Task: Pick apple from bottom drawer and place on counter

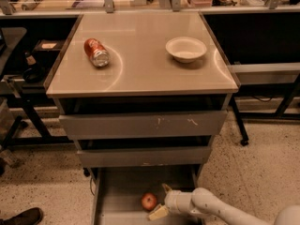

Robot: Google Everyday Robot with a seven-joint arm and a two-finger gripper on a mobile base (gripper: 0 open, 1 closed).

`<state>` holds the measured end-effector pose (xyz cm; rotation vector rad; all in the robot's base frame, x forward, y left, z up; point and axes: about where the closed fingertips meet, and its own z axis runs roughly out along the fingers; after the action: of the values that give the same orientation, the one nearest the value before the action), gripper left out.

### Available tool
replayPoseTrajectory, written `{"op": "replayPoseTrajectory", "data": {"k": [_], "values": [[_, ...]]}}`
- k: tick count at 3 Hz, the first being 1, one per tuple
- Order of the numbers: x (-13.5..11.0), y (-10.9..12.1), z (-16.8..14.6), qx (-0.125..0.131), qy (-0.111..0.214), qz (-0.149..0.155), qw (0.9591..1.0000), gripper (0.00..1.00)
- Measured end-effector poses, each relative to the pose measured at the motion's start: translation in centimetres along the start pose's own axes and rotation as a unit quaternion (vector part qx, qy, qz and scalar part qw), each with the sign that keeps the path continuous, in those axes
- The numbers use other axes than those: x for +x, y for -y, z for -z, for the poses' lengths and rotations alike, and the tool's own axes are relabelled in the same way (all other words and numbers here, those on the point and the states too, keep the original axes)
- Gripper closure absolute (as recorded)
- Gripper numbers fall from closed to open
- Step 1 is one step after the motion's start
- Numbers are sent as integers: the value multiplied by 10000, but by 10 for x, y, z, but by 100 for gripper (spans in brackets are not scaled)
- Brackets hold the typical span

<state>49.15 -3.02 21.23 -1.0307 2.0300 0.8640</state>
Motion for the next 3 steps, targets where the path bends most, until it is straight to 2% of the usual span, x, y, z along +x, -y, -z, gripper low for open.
{"op": "replayPoseTrajectory", "data": {"k": [3], "values": [[0, 24, -47, -126, 368, 25, 9992, 0]]}}
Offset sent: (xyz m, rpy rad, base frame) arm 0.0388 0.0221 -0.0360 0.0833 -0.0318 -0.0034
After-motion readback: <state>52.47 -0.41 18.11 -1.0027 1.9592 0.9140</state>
